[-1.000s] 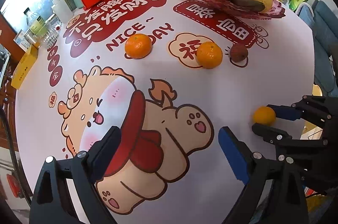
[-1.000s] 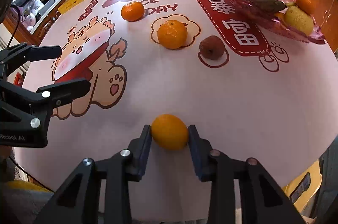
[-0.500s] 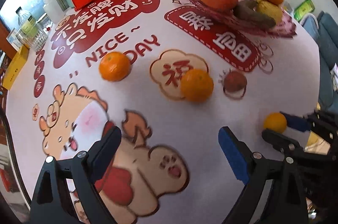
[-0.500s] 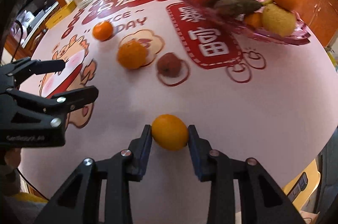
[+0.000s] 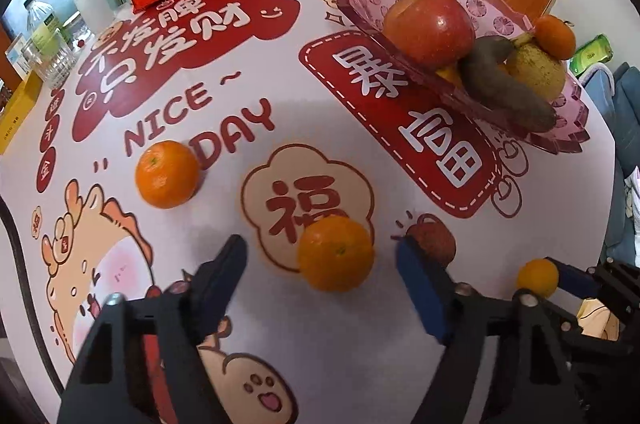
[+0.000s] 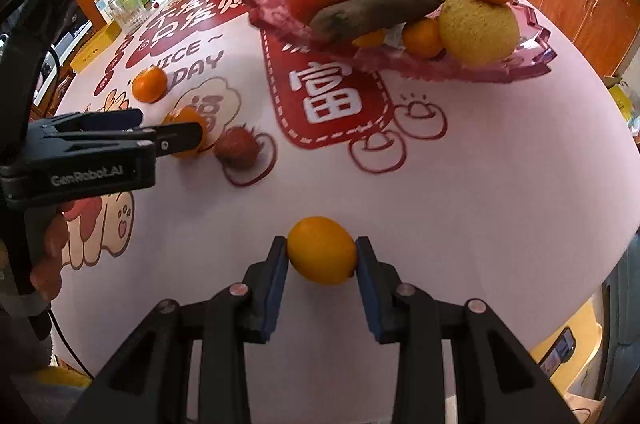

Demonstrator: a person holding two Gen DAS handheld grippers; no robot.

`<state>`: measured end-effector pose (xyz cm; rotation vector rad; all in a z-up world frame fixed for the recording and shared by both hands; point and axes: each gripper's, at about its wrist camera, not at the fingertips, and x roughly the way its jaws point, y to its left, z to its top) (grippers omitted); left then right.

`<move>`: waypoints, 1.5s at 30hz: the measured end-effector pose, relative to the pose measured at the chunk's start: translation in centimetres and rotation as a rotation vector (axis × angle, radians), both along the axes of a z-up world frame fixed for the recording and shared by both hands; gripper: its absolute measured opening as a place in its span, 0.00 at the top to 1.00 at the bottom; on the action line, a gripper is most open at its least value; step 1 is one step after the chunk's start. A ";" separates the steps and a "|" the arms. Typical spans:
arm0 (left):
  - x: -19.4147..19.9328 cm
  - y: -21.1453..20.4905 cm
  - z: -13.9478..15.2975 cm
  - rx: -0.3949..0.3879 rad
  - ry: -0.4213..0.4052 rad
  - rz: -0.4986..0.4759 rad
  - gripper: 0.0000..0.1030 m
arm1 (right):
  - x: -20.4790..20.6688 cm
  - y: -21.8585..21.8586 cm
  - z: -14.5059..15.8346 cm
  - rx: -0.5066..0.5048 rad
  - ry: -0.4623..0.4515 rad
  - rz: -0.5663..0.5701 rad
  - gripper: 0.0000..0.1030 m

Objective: Organize fruits
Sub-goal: 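Grasp a mandarin with the right tool while the left tool grasps another mandarin, then carry both mandarins over the pink bowl and lower them in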

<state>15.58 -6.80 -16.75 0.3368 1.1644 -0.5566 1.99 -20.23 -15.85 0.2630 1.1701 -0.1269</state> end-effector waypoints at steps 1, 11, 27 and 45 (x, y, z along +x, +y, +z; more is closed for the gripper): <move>0.1 -0.3 -0.2 0.006 0.007 0.003 0.39 | 0.1 -0.2 0.0 0.001 -0.001 0.003 0.67; -0.4 -1.0 -0.8 0.058 0.054 0.058 0.63 | 1.6 -1.4 1.5 0.009 -0.022 0.116 0.67; -1.7 -3.3 12.5 -0.083 -0.139 0.132 0.64 | 2.9 -3.3 10.9 0.001 -0.250 0.363 0.67; 2.9 -14.0 20.3 -0.154 -0.370 0.114 0.63 | 10.5 -16.3 18.6 -0.103 -0.423 0.079 0.67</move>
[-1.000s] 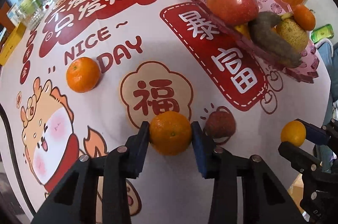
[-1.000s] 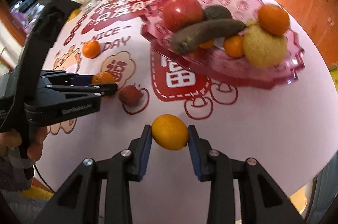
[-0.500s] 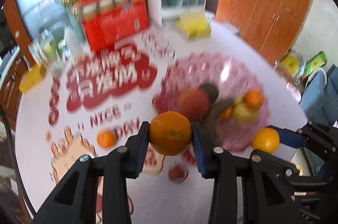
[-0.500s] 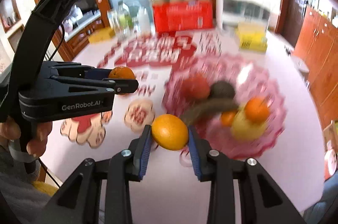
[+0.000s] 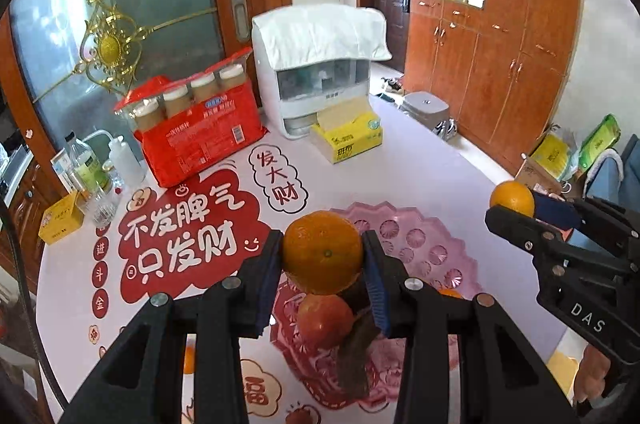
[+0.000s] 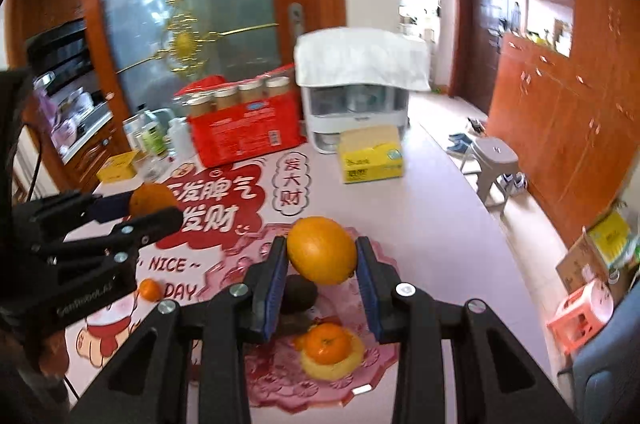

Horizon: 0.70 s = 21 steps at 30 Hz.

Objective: Organize fruits
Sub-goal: 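Carry both mandarins over the pink bowl and lower them in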

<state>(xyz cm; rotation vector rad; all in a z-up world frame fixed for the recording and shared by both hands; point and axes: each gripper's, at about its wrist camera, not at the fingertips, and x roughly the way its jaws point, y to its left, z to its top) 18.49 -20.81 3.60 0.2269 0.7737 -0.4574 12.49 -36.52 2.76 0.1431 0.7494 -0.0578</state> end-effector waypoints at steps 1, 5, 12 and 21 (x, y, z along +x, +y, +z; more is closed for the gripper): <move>0.5 -0.3 -0.6 0.001 0.008 0.008 0.63 | 0.5 -0.4 -0.7 0.008 0.020 -0.008 0.67; 3.0 -1.3 -3.5 0.021 0.051 0.036 0.63 | 2.1 -0.8 -3.7 0.015 0.084 -0.005 0.67; 5.7 -2.4 -8.0 0.082 0.111 0.061 0.63 | 4.0 -1.0 -8.6 0.025 0.175 0.023 0.66; 5.1 -4.0 -10.6 0.159 0.097 0.060 0.41 | 5.0 -1.4 -11.7 0.062 0.263 0.043 0.66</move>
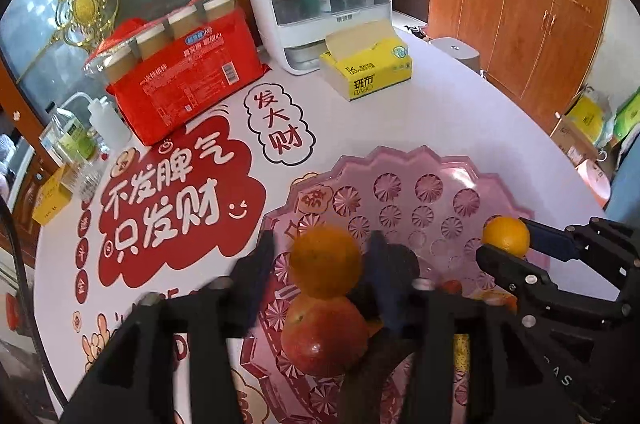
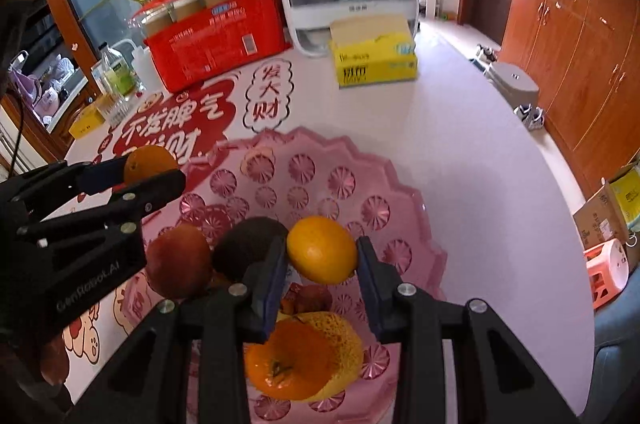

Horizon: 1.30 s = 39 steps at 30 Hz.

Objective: Organize fruits
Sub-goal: 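Carry both mandarins over the pink bowl and lower them in, then open both tools and withdraw them from the bowl toward the loose fruit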

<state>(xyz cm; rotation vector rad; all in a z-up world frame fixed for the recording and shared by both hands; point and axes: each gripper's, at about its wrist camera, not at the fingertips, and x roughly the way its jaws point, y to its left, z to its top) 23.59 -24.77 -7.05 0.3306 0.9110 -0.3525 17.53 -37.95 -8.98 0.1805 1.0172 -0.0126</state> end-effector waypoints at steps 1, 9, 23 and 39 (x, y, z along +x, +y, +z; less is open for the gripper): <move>-0.2 0.0 0.2 0.001 -0.014 0.005 0.28 | 0.0 0.0 -0.1 0.003 0.003 0.001 0.66; -1.3 0.2 1.2 0.021 -0.057 0.019 0.11 | -0.5 -0.3 -0.4 0.010 0.001 0.002 0.52; -4.6 2.1 3.6 0.015 -0.069 0.039 0.09 | -2.3 0.9 1.6 -0.019 -0.046 0.012 0.52; -10.8 7.8 10.0 0.097 -0.169 -0.010 0.09 | -7.2 4.4 8.8 -0.049 -0.186 0.008 0.51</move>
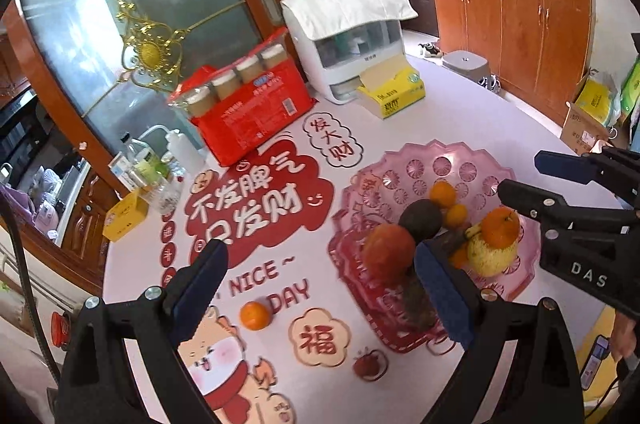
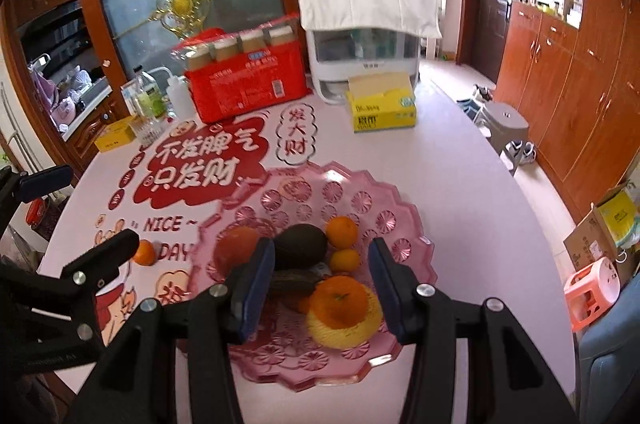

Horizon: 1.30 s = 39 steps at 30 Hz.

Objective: Organize fruits
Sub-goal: 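Open both tools and withdraw them from the bowl toward the loose fruit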

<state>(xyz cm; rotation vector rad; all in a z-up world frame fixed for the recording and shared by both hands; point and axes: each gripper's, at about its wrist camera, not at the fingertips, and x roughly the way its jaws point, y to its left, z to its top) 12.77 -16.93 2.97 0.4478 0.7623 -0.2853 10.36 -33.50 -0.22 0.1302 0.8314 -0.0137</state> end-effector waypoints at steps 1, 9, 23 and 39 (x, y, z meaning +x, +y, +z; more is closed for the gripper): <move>-0.2 0.5 0.4 0.002 -0.005 -0.001 0.09 | -0.2 0.4 0.4 0.000 -0.008 0.003 0.51; -1.0 6.6 3.9 -0.002 -0.048 -0.028 0.09 | -2.0 4.8 3.8 -0.002 -0.085 0.005 0.44; 2.2 16.3 1.6 -0.022 0.019 -0.080 0.09 | -2.1 14.4 2.6 -0.030 -0.031 -0.051 0.41; 11.4 20.1 -15.5 0.008 0.350 -0.126 0.09 | -2.9 19.3 -11.6 0.038 0.301 -0.232 0.41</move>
